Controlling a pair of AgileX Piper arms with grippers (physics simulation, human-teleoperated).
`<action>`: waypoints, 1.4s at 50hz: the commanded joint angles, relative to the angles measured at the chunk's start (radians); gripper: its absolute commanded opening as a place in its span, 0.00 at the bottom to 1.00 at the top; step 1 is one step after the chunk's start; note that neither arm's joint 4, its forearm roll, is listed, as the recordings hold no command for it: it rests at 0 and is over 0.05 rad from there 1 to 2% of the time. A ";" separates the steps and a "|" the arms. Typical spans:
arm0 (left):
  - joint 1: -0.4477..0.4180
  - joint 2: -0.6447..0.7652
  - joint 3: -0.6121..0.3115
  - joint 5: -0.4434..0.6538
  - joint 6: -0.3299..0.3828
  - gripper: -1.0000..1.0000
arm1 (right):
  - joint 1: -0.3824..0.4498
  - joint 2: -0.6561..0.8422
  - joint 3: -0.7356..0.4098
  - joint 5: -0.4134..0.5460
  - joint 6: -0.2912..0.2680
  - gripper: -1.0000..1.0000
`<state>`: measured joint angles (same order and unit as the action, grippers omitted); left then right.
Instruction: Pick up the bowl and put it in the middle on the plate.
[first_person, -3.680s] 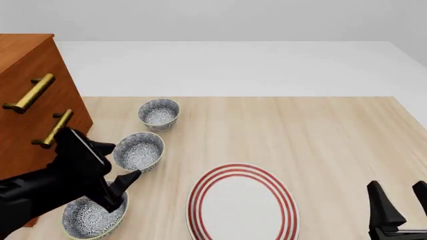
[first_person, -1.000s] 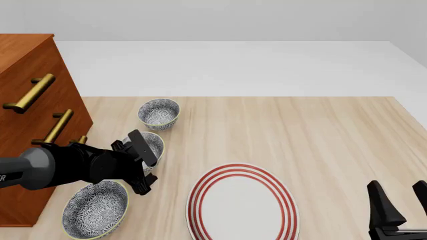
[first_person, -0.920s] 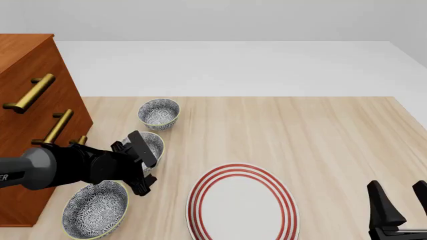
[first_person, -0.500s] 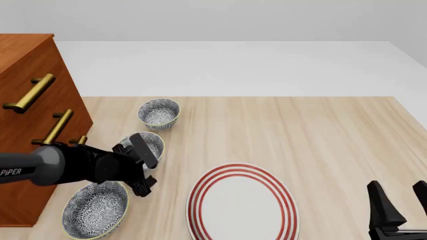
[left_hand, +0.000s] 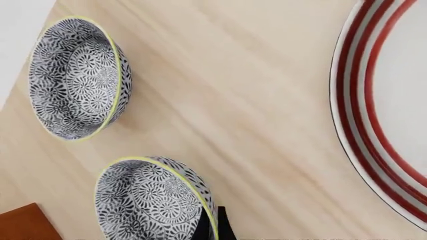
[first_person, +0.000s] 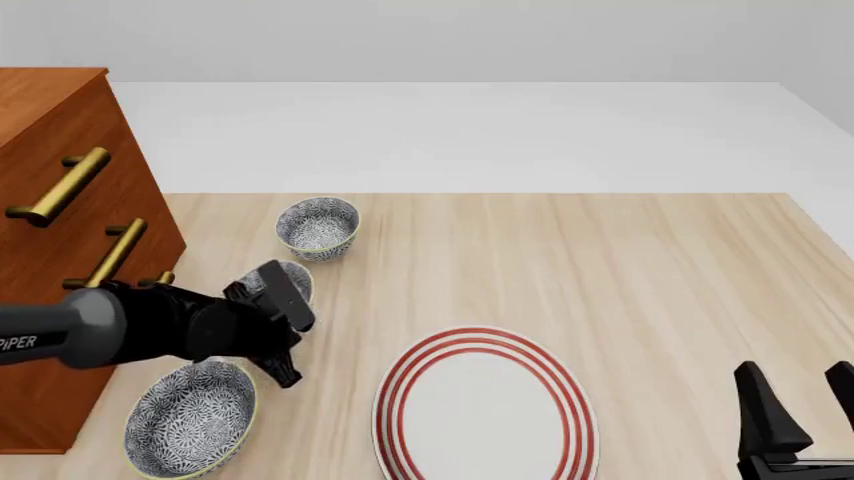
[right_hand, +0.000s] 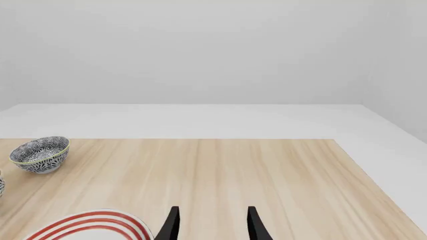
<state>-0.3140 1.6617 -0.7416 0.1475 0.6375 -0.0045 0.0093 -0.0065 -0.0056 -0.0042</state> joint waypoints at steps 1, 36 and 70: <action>-0.015 -0.042 0.005 0.018 0.007 0.00 | 0.000 0.001 0.001 -0.002 0.000 1.00; -0.217 -0.306 0.010 0.149 -0.047 0.00 | 0.000 -0.001 0.001 0.000 0.000 1.00; -0.455 -0.348 -0.084 0.268 -0.057 0.00 | 0.000 -0.003 -0.002 0.005 0.000 1.00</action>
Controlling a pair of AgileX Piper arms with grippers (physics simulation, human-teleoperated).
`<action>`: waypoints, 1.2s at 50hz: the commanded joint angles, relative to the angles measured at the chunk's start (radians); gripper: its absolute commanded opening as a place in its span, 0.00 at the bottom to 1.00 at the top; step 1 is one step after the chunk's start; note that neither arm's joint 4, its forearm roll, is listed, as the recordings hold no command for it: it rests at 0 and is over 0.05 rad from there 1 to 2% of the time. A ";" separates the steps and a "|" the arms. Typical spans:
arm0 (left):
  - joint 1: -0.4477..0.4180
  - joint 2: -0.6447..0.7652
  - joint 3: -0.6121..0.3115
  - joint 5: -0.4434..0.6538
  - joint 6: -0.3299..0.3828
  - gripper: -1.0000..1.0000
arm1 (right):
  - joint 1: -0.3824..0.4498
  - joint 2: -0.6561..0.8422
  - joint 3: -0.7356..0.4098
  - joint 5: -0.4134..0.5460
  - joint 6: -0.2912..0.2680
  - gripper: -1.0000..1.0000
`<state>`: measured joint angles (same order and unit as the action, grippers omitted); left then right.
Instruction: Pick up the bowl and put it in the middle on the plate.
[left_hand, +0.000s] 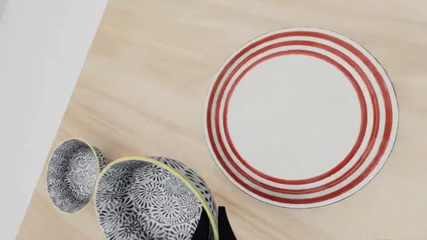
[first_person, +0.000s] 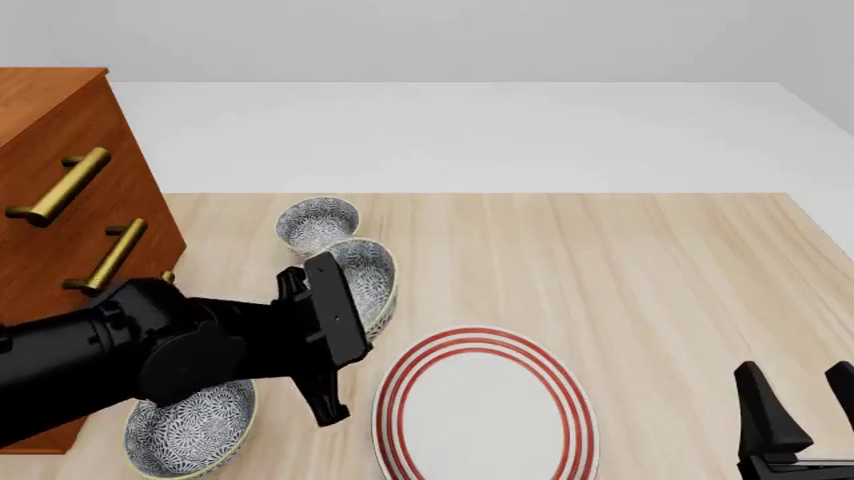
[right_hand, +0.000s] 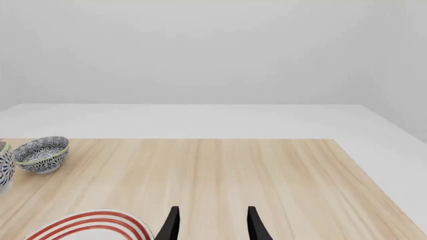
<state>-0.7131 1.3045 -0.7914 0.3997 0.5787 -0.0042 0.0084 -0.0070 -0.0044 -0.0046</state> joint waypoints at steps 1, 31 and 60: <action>-0.063 0.011 -0.036 0.018 0.003 0.00 | 0.000 -0.002 -0.002 0.003 0.000 1.00; -0.248 0.117 -0.112 0.035 -0.013 0.00 | 0.000 0.001 0.001 -0.001 0.000 1.00; -0.348 0.229 -0.151 0.019 -0.059 0.00 | 0.000 0.001 0.001 -0.002 0.000 1.00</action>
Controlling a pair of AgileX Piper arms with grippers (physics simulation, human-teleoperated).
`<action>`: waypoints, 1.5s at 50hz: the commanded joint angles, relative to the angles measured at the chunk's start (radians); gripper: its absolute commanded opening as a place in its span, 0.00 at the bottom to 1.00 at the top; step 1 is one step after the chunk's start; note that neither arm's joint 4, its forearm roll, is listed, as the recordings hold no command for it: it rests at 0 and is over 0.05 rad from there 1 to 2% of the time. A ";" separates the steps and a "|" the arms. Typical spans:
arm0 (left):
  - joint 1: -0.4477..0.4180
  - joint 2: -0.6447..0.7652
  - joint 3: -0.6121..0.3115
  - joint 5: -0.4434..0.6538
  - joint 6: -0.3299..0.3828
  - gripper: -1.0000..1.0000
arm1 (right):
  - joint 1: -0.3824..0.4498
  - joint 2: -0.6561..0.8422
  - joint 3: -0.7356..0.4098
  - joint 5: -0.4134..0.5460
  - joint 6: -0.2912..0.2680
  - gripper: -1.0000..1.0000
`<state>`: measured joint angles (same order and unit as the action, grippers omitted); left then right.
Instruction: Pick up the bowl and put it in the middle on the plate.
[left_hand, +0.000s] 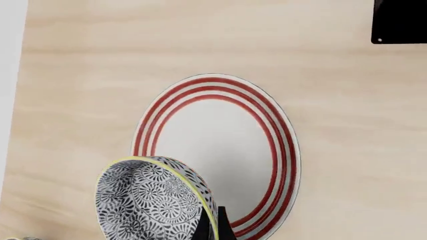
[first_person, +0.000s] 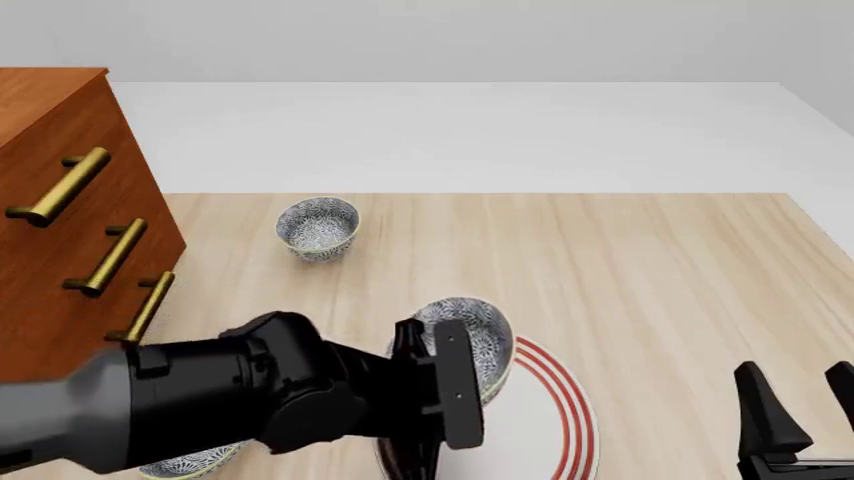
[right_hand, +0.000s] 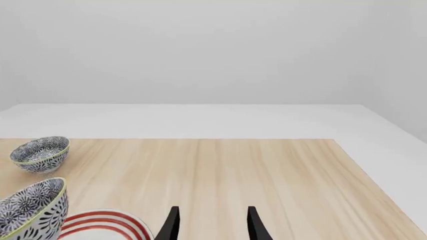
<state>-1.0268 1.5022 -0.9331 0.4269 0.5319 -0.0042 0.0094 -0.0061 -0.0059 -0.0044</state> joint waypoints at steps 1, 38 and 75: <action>-0.043 0.035 -0.010 -0.007 -0.016 0.00 | 0.000 0.000 0.000 0.000 0.000 1.00; -0.117 0.188 -0.089 0.035 -0.114 0.00 | 0.000 0.000 0.000 0.000 0.000 1.00; -0.153 0.277 -0.084 0.028 -0.177 1.00 | 0.000 0.000 0.000 0.000 0.000 1.00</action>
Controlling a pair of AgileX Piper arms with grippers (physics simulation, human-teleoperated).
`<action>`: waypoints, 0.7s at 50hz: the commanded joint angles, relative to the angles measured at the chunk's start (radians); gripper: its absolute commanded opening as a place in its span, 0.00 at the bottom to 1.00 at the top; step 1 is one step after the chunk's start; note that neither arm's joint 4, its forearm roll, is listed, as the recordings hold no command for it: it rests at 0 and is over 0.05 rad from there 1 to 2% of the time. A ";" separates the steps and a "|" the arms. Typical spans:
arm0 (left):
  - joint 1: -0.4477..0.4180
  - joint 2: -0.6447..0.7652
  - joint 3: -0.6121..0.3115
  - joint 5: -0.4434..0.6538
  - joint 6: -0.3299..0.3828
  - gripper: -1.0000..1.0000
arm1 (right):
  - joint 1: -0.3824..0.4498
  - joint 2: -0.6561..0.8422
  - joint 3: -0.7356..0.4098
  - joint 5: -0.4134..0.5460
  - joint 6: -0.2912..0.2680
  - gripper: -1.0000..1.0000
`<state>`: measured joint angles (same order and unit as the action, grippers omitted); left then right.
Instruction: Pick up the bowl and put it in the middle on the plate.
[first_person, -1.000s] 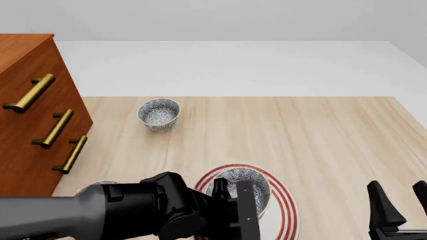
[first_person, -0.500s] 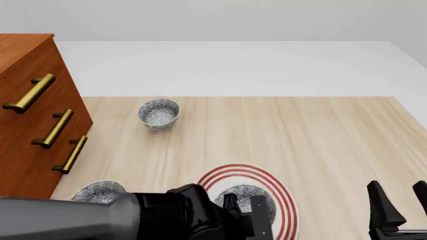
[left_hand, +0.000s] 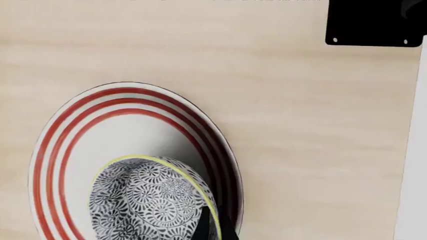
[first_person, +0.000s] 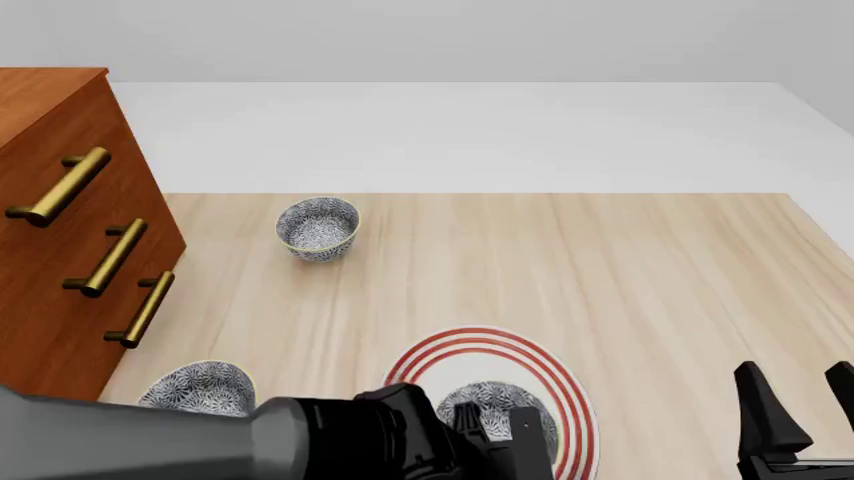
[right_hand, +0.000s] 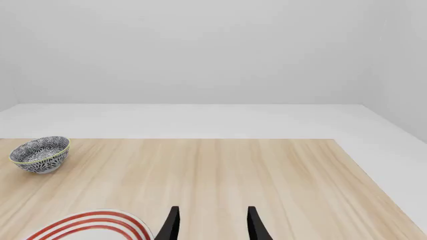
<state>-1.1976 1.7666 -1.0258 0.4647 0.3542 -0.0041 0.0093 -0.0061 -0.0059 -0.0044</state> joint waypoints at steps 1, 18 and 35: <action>0.020 0.012 0.011 -0.011 0.002 1.00 | 0.000 0.000 0.000 0.000 0.000 1.00; 0.047 -0.007 0.014 -0.009 0.037 1.00 | 0.000 0.000 0.000 0.000 0.000 1.00; 0.031 -0.077 0.034 0.018 0.031 1.00 | 0.000 0.000 0.000 0.000 0.000 1.00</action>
<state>-1.1535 1.7215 -1.0016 0.4703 0.3914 -0.0042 0.0093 -0.0061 -0.0059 -0.0043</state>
